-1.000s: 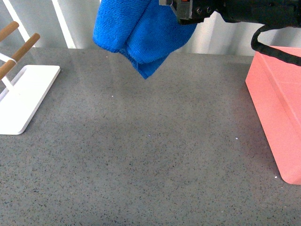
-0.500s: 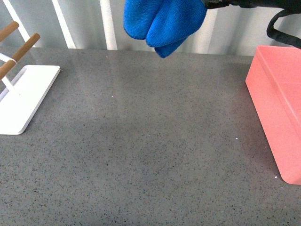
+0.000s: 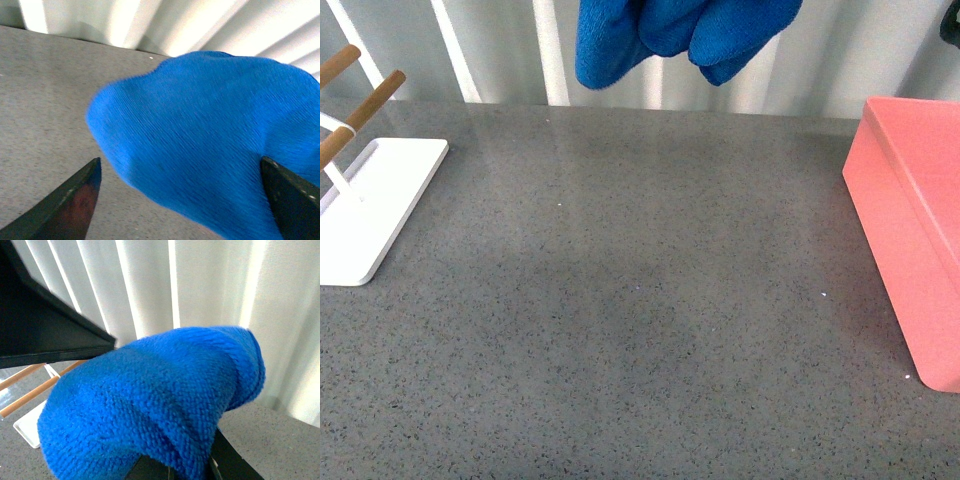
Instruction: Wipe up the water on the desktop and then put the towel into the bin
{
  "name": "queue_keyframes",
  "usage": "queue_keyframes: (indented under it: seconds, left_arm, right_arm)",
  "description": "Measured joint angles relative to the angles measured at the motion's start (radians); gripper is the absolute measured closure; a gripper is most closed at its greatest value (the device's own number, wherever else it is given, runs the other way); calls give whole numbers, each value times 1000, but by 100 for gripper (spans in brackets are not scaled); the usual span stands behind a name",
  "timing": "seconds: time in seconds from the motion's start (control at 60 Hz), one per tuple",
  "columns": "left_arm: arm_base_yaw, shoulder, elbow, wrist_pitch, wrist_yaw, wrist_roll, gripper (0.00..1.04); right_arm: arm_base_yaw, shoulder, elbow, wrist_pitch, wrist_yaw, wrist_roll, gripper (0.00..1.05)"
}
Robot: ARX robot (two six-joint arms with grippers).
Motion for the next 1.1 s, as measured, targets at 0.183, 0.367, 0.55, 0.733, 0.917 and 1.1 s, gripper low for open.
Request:
queue_keyframes:
  seconds: [0.183, 0.367, 0.55, 0.733, 0.917, 1.1]
  left_arm:
    - [84, -89, -136, 25, 19, 70, 7]
    - [109, -248, -296, 62, 76, 174, 7]
    - [163, -392, -441, 63, 127, 238, 7]
    - [255, -502, -571, 66, 192, 294, 7]
    - [320, -556, -809, 508, 17, 375, 22]
    - [320, -694, -1055, 943, -44, 432, 62]
  right_arm:
    - [-22, -6, 6, -20, 14, 5, 100]
    - [-25, -16, 7, -97, 31, 4, 100]
    - [-32, -21, 10, -137, 32, 11, 100]
    - [-32, -28, 15, -166, 37, 10, 100]
    - [-31, -28, 16, -180, 40, 10, 100]
    - [-30, -28, 16, -182, 37, 9, 100]
